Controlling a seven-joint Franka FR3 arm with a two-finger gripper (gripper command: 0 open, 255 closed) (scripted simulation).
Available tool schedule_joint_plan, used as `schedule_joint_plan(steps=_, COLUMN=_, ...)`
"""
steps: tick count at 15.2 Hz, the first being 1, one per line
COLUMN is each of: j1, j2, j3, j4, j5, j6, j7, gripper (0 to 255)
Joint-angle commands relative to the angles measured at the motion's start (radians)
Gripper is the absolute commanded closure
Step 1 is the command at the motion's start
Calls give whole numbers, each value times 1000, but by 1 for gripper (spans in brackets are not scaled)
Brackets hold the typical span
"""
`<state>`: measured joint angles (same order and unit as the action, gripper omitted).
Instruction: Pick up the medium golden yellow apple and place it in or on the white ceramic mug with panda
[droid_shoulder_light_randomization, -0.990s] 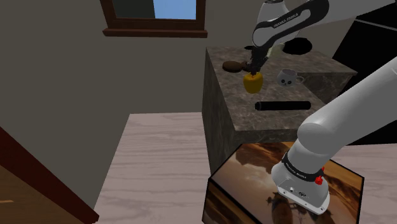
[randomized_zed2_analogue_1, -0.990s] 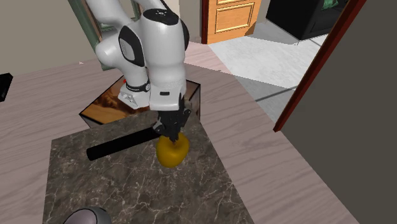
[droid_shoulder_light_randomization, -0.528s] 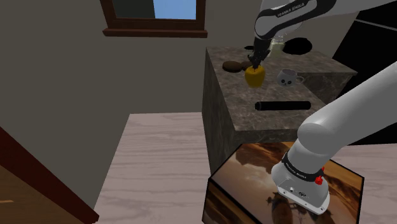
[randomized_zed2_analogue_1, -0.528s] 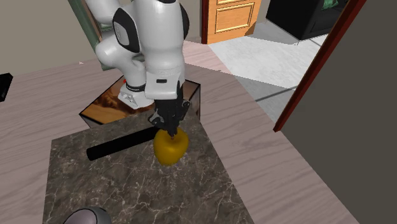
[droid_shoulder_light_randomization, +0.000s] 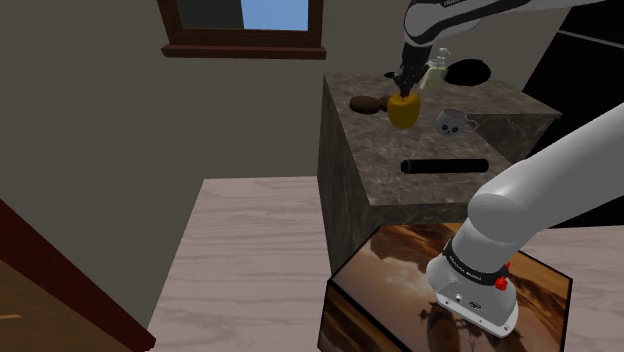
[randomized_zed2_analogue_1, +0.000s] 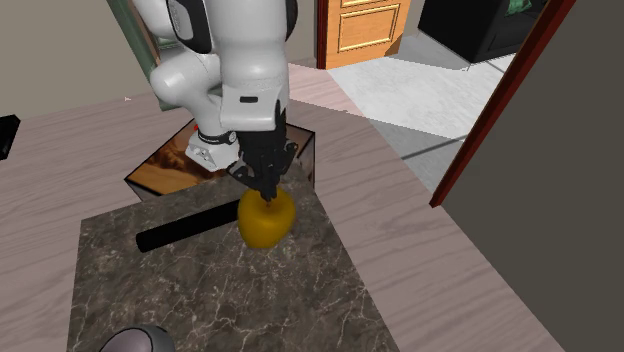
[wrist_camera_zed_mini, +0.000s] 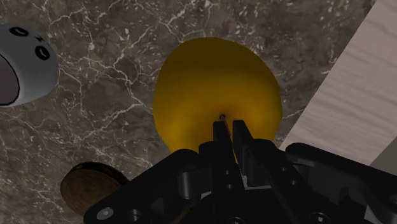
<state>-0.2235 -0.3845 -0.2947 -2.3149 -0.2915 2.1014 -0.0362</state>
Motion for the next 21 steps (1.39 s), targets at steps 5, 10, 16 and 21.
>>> schedule_joint_plan(steps=5, j1=4, j2=-11, j3=8, j4=74, j5=11, j6=-85, j7=-14, gripper=255)
schedule_joint_plan(steps=10, j1=7, j2=-15, j3=14, j4=137, j5=19, j6=-151, j7=-24, gripper=255)
schedule_joint_plan(steps=16, j1=-19, j2=4, j3=-55, j4=209, j5=19, j6=-182, j7=-131, gripper=255)
schedule_joint_plan(steps=21, j1=-47, j2=55, j3=-148, j4=299, j5=33, j6=-196, j7=-266, gripper=255)
